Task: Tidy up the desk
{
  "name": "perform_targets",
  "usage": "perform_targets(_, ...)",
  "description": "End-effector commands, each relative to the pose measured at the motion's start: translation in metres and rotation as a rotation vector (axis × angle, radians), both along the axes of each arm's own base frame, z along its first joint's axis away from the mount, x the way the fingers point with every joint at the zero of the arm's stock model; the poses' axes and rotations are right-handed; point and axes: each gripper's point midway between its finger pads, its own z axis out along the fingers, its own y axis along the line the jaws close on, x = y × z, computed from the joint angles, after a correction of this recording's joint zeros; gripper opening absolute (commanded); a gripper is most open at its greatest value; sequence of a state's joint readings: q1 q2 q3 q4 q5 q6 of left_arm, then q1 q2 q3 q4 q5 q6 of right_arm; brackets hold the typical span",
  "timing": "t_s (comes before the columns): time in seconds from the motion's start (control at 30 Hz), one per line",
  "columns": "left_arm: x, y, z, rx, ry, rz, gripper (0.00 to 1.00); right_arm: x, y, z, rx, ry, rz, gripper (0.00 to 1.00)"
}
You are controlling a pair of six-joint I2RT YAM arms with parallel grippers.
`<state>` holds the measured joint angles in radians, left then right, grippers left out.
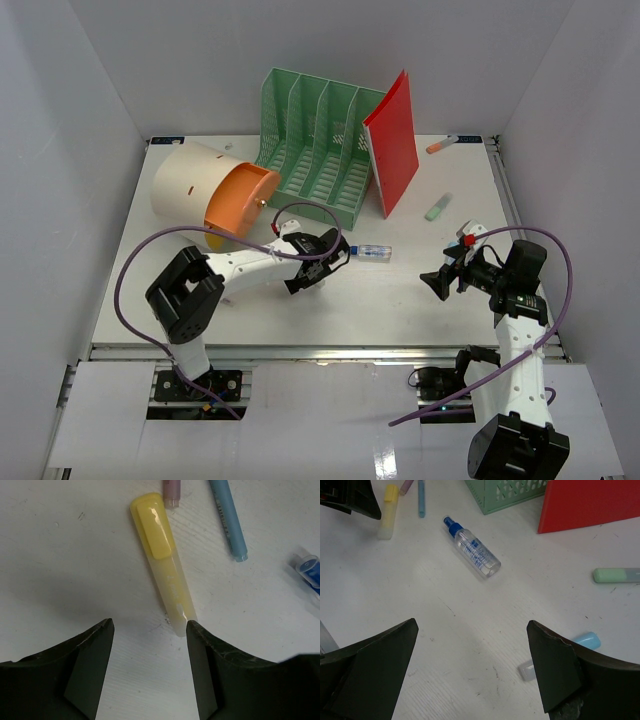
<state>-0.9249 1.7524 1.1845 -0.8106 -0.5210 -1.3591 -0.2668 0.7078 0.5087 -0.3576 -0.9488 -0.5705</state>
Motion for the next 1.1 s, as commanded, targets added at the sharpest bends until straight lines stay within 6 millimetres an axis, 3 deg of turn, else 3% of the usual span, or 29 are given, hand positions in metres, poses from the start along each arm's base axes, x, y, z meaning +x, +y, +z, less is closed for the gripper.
perform_targets(0.0,0.013,0.000,0.016,0.017,-0.051,0.049,0.71,0.004,0.000,0.009,-0.001,-0.036,0.003,0.96)
perform_targets(0.57,0.033,-0.012,-0.005,0.066,-0.036,0.054,0.67,0.004,0.000,0.010,-0.004,-0.040,0.000,0.96)
perform_targets(0.77,0.035,-0.005,-0.017,0.092,-0.007,0.065,0.66,0.004,0.000,0.010,-0.004,-0.040,0.000,0.96)
perform_targets(1.07,0.029,0.004,-0.029,0.117,0.027,0.062,0.55,0.005,0.000,0.011,-0.004,-0.041,-0.001,0.96)
